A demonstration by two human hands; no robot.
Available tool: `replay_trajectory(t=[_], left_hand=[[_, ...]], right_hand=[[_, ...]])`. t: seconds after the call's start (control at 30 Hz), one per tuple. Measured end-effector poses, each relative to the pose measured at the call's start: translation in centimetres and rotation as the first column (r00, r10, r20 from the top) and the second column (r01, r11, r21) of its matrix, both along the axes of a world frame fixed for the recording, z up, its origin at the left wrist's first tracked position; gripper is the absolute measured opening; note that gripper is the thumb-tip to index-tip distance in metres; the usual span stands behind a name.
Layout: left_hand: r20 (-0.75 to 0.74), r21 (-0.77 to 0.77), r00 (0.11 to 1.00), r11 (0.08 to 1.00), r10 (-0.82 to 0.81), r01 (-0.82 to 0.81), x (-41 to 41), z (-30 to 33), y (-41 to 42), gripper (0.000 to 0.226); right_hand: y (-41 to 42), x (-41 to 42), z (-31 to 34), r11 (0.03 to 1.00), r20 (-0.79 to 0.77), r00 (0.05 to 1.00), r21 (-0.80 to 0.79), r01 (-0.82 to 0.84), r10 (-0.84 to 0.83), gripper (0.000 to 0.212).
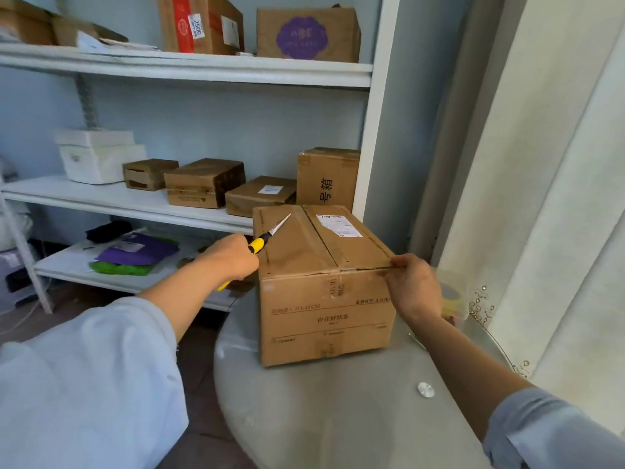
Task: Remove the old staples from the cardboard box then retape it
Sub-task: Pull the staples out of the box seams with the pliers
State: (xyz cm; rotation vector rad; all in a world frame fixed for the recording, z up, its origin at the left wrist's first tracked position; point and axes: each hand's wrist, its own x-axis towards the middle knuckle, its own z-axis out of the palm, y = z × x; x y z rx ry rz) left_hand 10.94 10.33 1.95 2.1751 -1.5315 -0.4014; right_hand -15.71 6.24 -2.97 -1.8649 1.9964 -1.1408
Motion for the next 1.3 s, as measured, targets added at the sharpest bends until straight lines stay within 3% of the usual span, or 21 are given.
replay_trajectory(t=[0.07, 0.13, 0.2, 0.27, 0.33, 0.43, 0.57, 0.7, 0.8, 0.93, 1.07, 1.2, 1.3], left_hand=[[-0.127, -0.012, 0.992, 1.0, 0.009, -0.011, 0.7, -0.5, 0.1, 0.009], [-0.176, -0.02, 0.984, 1.0, 0.003, -0.006, 0.9, -0.8, 0.0, 0.011], [-0.175, -0.026, 0.984, 1.0, -0.008, 0.004, 0.7, -1.0, -0.2, 0.023], [-0.13, -0.035, 0.991, 0.999, -0.001, -0.004, 0.2, -1.3, -0.4, 0.031], [-0.07, -0.037, 0.997, 0.999, 0.025, -0.028, -0.2, -1.6, -0.5, 0.032], [-0.176, -0.036, 0.984, 0.998, 0.038, -0.045, -0.1, -2.3, -1.1, 0.036], [-0.333, -0.048, 0.942, 0.998, 0.027, -0.045, 0.2, -2.9, -1.7, 0.038], [-0.408, -0.033, 0.913, 0.999, -0.01, -0.004, 0.9, -3.0, -1.6, 0.042], [-0.419, -0.005, 0.907, 0.999, -0.045, 0.047, 1.1, -3.3, -1.2, 0.057], [-0.377, -0.008, 0.926, 1.0, -0.019, 0.017, 1.5, -3.3, -0.9, 0.049], [-0.251, -0.066, 0.965, 0.994, 0.072, -0.091, 1.2, -3.1, -0.4, 0.042], [-0.323, -0.072, 0.942, 0.99, 0.088, -0.117, 1.0, -3.4, -0.3, 0.04], [-0.49, -0.088, 0.868, 0.986, 0.081, -0.142, 1.0, -3.7, 0.3, 0.04]], right_hand=[[0.3, 1.5, 0.3, 0.996, -0.204, 0.978, -0.061, -0.061, 0.048, 0.035], [0.5, 3.4, 0.9, 0.965, -0.298, 0.934, -0.106, -0.238, 0.198, 0.037], [0.7, 5.3, 1.3, 0.929, -0.346, 0.872, -0.001, -0.37, 0.347, 0.041], [0.9, 6.5, 0.9, 0.914, -0.39, 0.828, 0.113, -0.39, 0.402, 0.05], [1.1, 6.6, 0.2, 0.92, -0.456, 0.803, 0.113, -0.375, 0.383, 0.053], [1.0, 5.8, 0.0, 0.911, -0.486, 0.779, 0.102, -0.399, 0.396, 0.053], [0.3, 4.6, 0.6, 0.928, -0.394, 0.844, 0.074, -0.364, 0.363, 0.06], [0.1, 3.5, -0.2, 0.982, -0.268, 0.959, 0.183, -0.044, 0.093, 0.109], [0.1, 3.3, -0.6, 0.964, -0.077, 0.994, 0.26, -0.049, 0.071, 0.124], [-0.4, 2.6, -0.6, 0.981, -0.069, 0.994, 0.18, -0.073, 0.087, 0.109], [-0.1, 0.6, -2.6, 0.947, 0.245, 0.968, 0.294, -0.13, 0.057, 0.096], [1.2, -0.6, -6.0, 0.879, 0.336, 0.941, 0.439, -0.187, 0.033, 0.077], [1.4, -0.1, -6.5, 0.882, 0.431, 0.902, 0.412, -0.227, 0.031, 0.085]])
